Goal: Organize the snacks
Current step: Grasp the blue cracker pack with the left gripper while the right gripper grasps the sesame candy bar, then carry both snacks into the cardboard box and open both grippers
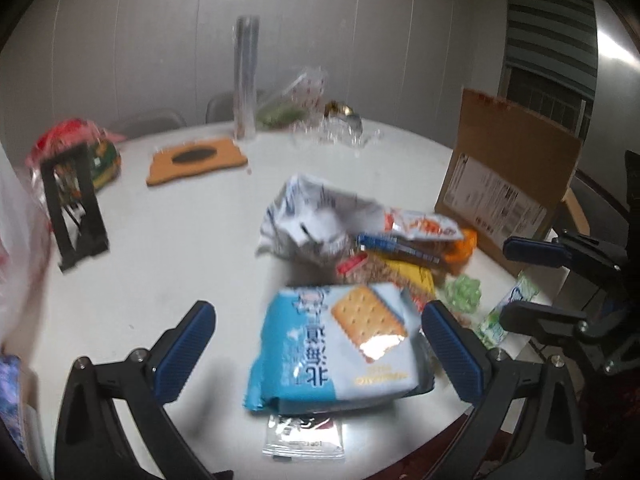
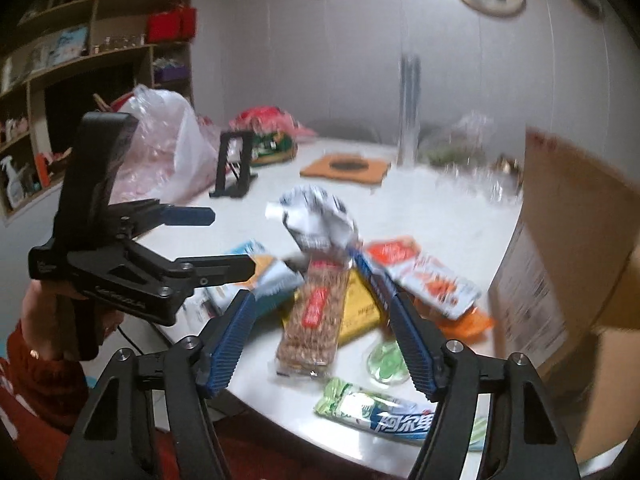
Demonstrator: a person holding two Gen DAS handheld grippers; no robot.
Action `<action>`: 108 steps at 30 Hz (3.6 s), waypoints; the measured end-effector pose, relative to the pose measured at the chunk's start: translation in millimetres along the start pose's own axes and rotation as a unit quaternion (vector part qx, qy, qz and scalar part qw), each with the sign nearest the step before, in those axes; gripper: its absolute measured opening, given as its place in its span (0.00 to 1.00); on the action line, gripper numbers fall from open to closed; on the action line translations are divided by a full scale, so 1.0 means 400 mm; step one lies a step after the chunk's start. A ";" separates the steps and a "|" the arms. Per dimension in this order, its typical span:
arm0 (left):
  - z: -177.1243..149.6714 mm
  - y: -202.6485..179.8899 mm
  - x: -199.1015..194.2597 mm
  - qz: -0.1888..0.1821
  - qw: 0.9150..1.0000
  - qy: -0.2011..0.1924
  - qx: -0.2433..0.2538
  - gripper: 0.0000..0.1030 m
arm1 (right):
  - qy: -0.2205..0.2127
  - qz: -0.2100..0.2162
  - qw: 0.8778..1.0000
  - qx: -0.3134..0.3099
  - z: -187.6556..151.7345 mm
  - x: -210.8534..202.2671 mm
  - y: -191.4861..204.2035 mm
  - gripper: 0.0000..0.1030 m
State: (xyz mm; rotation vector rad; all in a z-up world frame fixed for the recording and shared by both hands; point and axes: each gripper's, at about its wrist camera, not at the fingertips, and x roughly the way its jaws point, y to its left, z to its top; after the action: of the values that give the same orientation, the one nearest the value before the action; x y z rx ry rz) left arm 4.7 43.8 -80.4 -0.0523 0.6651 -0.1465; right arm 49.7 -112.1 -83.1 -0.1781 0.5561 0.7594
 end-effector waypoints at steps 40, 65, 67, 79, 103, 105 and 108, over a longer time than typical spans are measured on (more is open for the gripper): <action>-0.018 0.058 -0.023 -0.031 0.999 -0.023 -0.019 0.67 | 0.076 -0.009 0.997 -0.014 0.005 0.163 0.036 0.48; -0.020 0.105 -0.019 -0.028 0.999 -0.029 -0.029 0.67 | 0.093 -0.061 0.993 -0.026 -0.005 0.204 0.059 0.38; -0.019 0.105 -0.023 -0.029 0.999 -0.031 -0.029 0.67 | 0.092 -0.055 0.994 -0.022 -0.003 0.195 0.058 0.38; -0.020 0.086 -0.046 -0.024 0.999 -0.035 -0.023 0.67 | 0.100 -0.048 0.994 -0.011 -0.018 0.196 0.039 0.38; 0.014 0.068 -0.094 -0.019 0.998 -0.054 -0.005 0.67 | 0.061 -0.072 0.995 -0.031 -0.011 0.111 0.044 0.37; 0.040 0.056 -0.117 -0.016 0.998 -0.068 0.009 0.67 | 0.052 -0.055 0.997 -0.024 0.005 0.082 0.038 0.37; 0.094 0.040 -0.160 -0.027 0.995 -0.094 0.025 0.67 | 0.033 -0.027 0.999 -0.022 0.043 0.030 0.033 0.37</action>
State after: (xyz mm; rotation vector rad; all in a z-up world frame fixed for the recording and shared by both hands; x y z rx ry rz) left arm -19.7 69.2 -13.3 -0.0347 0.4720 -0.2077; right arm 54.8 -89.3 -74.4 -0.2589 0.5949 0.7155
